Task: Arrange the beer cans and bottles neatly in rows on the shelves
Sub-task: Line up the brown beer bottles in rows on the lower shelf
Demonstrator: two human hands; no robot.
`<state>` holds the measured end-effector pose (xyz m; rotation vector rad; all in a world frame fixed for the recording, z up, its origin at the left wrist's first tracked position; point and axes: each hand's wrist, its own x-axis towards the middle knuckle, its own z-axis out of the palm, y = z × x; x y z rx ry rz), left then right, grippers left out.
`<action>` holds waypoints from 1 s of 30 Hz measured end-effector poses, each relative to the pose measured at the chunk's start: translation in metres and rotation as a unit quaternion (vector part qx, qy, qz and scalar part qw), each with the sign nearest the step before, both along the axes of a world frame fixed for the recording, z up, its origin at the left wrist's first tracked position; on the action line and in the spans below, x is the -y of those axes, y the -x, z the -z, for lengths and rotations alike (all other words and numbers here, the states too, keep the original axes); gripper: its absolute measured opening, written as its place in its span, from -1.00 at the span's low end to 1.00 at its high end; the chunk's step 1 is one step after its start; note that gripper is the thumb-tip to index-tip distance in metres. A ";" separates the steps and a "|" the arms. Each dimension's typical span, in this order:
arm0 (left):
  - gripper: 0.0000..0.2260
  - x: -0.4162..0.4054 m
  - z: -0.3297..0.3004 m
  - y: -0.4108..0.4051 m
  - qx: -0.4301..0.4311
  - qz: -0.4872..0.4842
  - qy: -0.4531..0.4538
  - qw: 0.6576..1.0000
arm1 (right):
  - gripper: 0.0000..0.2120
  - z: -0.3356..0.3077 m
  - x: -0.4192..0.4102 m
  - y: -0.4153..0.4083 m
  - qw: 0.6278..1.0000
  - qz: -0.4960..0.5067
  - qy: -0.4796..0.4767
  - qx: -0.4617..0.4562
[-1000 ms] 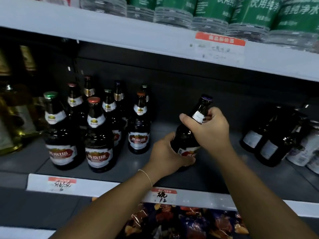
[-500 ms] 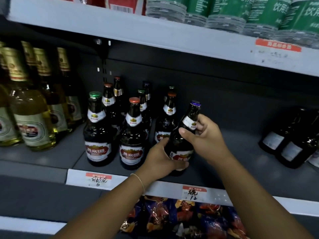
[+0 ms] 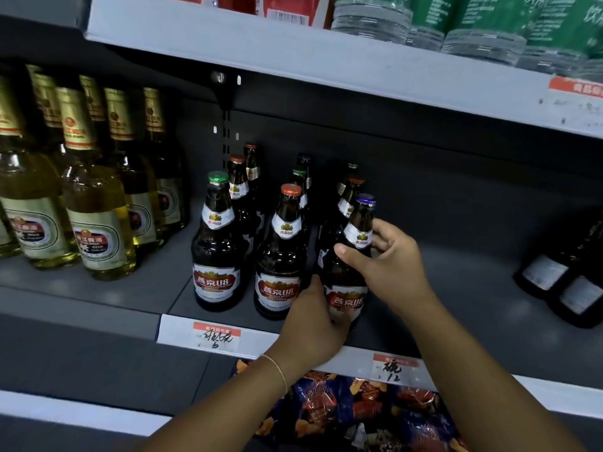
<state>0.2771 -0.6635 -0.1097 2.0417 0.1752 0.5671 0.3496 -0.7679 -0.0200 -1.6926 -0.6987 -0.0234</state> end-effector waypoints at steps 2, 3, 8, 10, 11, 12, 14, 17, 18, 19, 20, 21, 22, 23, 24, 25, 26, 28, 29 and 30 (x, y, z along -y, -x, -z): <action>-0.44 0.002 0.007 0.002 -0.015 0.000 -0.016 1.000 | -0.70 0.001 -0.001 0.001 1.000 0.002 0.004 0.011; -0.42 0.002 0.009 0.003 -0.022 -0.001 -0.019 1.000 | -0.69 0.002 -0.001 0.001 1.000 0.004 0.005 0.016; -0.52 -0.001 0.015 0.007 -0.017 -0.008 -0.024 1.000 | -0.66 0.008 -0.003 0.004 0.999 0.016 -0.002 0.029; -0.58 -0.001 0.016 0.009 -0.006 -0.009 -0.024 1.000 | -0.66 0.008 -0.004 0.003 0.999 0.021 -0.002 0.031; -0.58 -0.001 0.017 0.009 -0.001 -0.008 -0.024 1.000 | -0.66 0.008 -0.004 0.002 0.999 0.023 0.002 0.033; -0.58 -0.001 0.017 0.010 -0.001 -0.005 -0.025 1.000 | -0.66 0.008 -0.004 0.001 0.999 0.023 0.006 0.038; -0.55 -0.002 0.018 0.012 0.006 -0.004 -0.030 1.000 | -0.65 0.008 -0.004 0.000 0.999 0.017 0.013 0.045; -0.52 -0.002 0.019 0.012 0.006 -0.006 -0.042 0.999 | -0.70 0.009 -0.001 -0.004 0.998 0.010 0.034 0.045; -0.51 -0.002 0.020 0.012 0.006 -0.007 -0.045 0.999 | -0.74 0.009 0.002 -0.006 0.999 0.001 0.037 0.038; -0.51 -0.002 0.020 0.012 0.006 -0.008 -0.047 0.999 | -0.76 0.008 0.005 -0.007 0.999 -0.011 0.034 0.025; -0.51 -0.002 0.020 0.012 0.006 -0.009 -0.047 0.999 | -0.75 0.009 0.009 -0.009 0.999 -0.023 0.030 0.010; -0.52 -0.002 0.020 0.012 0.007 -0.010 -0.046 0.999 | -0.73 0.009 0.013 -0.011 0.999 -0.037 0.031 -0.008; -0.51 -0.002 0.020 0.012 0.008 -0.010 -0.047 0.999 | -0.70 0.010 0.016 -0.011 0.997 -0.054 0.039 -0.025; -0.51 -0.002 0.019 0.012 0.009 -0.008 -0.047 0.999 | -0.67 0.012 0.019 -0.011 0.995 -0.070 0.050 -0.041; -0.53 -0.002 0.019 0.012 0.012 -0.006 -0.043 0.999 | -0.66 0.014 0.021 -0.010 0.994 -0.080 0.060 -0.053; -0.54 -0.002 0.018 0.012 0.015 -0.003 -0.036 0.999 | -0.65 0.017 0.021 -0.010 0.993 -0.079 0.064 -0.060; -0.56 -0.002 0.018 0.011 0.017 -0.001 -0.032 0.999 | -0.65 0.018 0.021 -0.010 0.993 -0.073 0.065 -0.061; -0.56 -0.002 0.017 0.012 0.019 0.002 -0.029 0.999 | -0.66 0.020 0.021 -0.010 0.994 -0.066 0.059 -0.057; -0.56 -0.002 0.017 0.012 0.019 0.004 -0.027 0.999 | -0.66 0.020 0.020 -0.009 0.995 -0.066 0.056 -0.058; -0.55 -0.002 0.017 0.012 0.020 0.005 -0.027 0.999 | -0.67 0.021 0.019 -0.009 0.995 -0.068 0.053 -0.057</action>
